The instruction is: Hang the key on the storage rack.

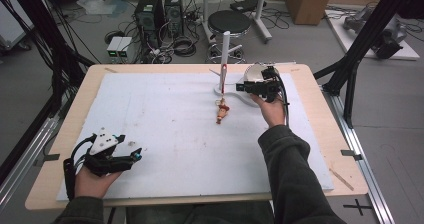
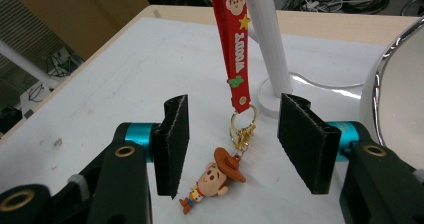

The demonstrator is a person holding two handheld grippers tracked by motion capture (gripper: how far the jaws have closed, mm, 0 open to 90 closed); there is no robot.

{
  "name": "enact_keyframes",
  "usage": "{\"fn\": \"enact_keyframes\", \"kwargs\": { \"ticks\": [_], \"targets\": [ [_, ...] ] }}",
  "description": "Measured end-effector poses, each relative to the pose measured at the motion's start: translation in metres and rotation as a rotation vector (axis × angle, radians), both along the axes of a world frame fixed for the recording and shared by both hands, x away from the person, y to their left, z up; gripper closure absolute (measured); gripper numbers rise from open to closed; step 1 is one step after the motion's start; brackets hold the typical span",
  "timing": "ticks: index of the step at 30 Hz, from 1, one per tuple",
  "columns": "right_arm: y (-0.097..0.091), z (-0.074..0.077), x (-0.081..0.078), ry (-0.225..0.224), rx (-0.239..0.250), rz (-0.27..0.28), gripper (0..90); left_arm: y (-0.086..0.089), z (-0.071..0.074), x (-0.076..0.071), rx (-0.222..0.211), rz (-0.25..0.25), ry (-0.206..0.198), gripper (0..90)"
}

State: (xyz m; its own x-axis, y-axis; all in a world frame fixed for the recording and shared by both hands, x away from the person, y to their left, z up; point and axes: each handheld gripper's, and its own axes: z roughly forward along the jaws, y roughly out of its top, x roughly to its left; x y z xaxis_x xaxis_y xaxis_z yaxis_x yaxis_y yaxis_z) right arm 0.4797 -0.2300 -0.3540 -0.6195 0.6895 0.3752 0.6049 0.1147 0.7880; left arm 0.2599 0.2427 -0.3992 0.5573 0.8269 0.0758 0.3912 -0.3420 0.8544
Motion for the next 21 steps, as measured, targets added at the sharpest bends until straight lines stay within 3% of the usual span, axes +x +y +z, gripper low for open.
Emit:
{"fn": "enact_keyframes", "kwargs": {
  "ticks": [21],
  "targets": [
    [-0.012, -0.006, -0.016, -0.021, 0.007, 0.024, 40.0, 0.000, 0.000, 0.000, 0.001, -0.001, 0.000, 28.0]
  ]
}}
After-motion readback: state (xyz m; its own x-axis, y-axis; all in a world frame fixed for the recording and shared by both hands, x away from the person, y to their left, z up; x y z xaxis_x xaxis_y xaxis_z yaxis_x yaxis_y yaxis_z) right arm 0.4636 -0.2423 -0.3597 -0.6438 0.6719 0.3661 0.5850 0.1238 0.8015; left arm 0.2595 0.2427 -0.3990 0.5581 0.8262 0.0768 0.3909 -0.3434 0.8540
